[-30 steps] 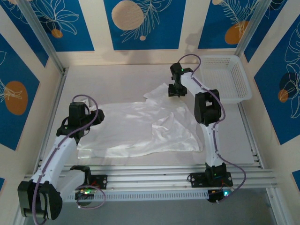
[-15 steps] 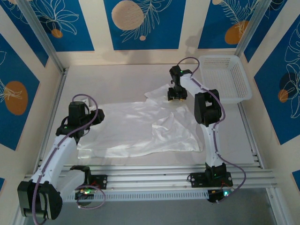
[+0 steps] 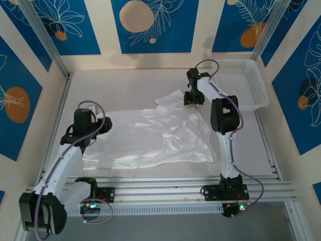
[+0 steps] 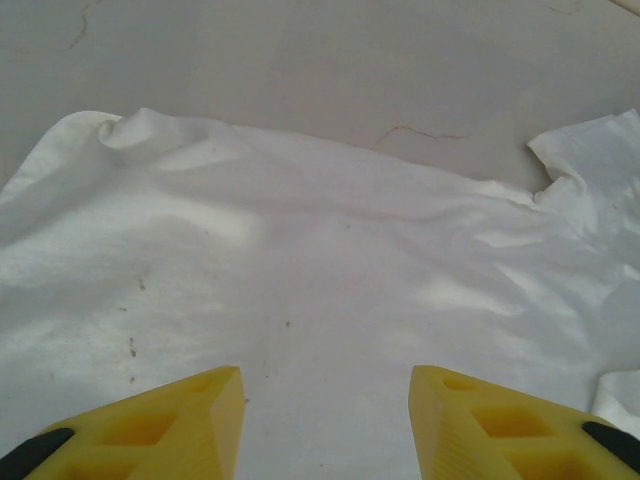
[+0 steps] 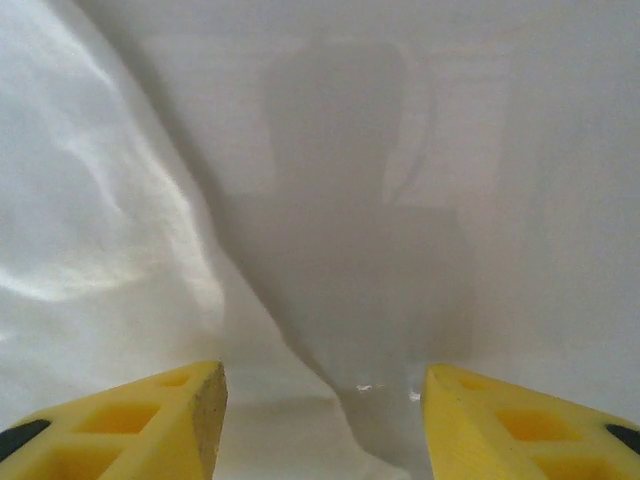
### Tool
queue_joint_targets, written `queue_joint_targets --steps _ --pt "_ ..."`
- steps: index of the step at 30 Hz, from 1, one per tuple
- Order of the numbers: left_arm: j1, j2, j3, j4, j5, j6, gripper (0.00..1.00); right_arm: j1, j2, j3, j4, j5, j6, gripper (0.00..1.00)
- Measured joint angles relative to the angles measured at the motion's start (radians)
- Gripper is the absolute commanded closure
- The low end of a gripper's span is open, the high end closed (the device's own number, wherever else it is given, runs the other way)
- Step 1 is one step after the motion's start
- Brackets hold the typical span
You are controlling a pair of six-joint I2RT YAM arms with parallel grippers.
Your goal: Fold the inside-out t-shirt
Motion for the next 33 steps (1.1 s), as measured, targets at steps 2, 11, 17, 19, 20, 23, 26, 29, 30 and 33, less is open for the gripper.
queue_joint_targets --steps 2,11,17,19,20,23,26,29,30,33 --pt "0.000 0.000 0.000 0.000 0.000 0.000 0.53 0.006 0.006 0.000 -0.001 -0.002 0.001 0.51" --pt "0.000 0.000 0.000 0.000 0.000 0.000 0.53 0.040 0.020 0.006 -0.008 -0.004 0.010 0.66" --pt "0.000 0.013 0.003 0.000 -0.002 0.000 0.50 0.040 0.042 0.064 -0.045 -0.014 0.005 0.95" --pt "0.001 0.048 0.031 -0.021 -0.013 -0.004 0.50 0.040 0.043 0.088 -0.059 -0.016 -0.004 0.99" --pt "0.003 0.085 0.063 -0.037 -0.023 -0.004 0.50 0.040 0.042 0.103 -0.061 -0.019 -0.003 1.00" --pt "0.018 0.222 0.199 -0.098 -0.051 -0.008 0.52 0.034 0.010 0.108 -0.039 -0.032 -0.002 1.00" --pt "0.057 0.364 0.330 -0.124 -0.075 -0.012 0.51 0.023 -0.098 0.006 0.024 -0.064 0.015 1.00" --pt "0.097 0.475 0.414 -0.145 -0.086 -0.006 0.50 0.006 -0.215 -0.104 0.078 -0.102 0.041 1.00" --pt "0.107 0.516 0.442 -0.155 -0.092 0.000 0.49 0.002 -0.238 -0.125 0.092 -0.110 0.047 1.00" --pt "0.128 0.652 0.532 -0.192 -0.115 0.032 0.49 -0.005 -0.280 -0.179 0.139 -0.139 0.066 1.00"
